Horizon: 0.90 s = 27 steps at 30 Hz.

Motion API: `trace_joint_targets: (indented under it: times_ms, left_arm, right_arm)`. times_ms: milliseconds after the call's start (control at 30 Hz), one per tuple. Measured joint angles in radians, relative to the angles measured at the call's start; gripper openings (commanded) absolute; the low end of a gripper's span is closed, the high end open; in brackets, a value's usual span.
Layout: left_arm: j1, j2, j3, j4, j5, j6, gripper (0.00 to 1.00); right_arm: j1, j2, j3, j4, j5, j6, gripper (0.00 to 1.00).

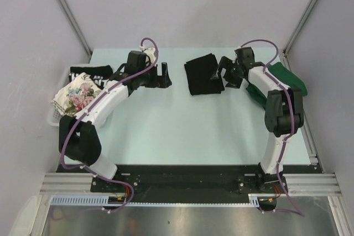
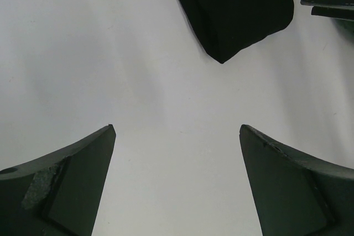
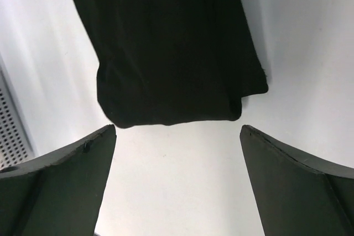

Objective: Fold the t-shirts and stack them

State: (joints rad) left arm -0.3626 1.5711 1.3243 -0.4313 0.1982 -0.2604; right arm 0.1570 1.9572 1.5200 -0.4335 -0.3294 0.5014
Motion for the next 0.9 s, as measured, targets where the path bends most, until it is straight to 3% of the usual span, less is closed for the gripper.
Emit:
trace_joint_targets:
  times_ms: [300, 567, 667, 900]
  left_arm:
    - [0.0, 0.0, 0.0, -0.001, 0.0, -0.001, 1.0]
    - [0.0, 0.0, 0.0, 0.001, 0.016, -0.004, 1.0]
    - [0.0, 0.0, 0.0, 0.002, 0.018, -0.01, 1.0]
    - [-0.001, 0.0, 0.0, 0.002, 0.019, -0.019, 0.99]
  right_arm:
    - [0.052, -0.098, -0.003, -0.024, 0.231, 0.016, 1.0]
    - [0.264, -0.196, -0.006, -0.095, 0.713, -0.133, 1.0]
    - [0.268, -0.178, -0.008, -0.145, 0.716, -0.135, 1.0]
    - [0.095, -0.106, -0.041, -0.132, 0.513, -0.101, 1.0]
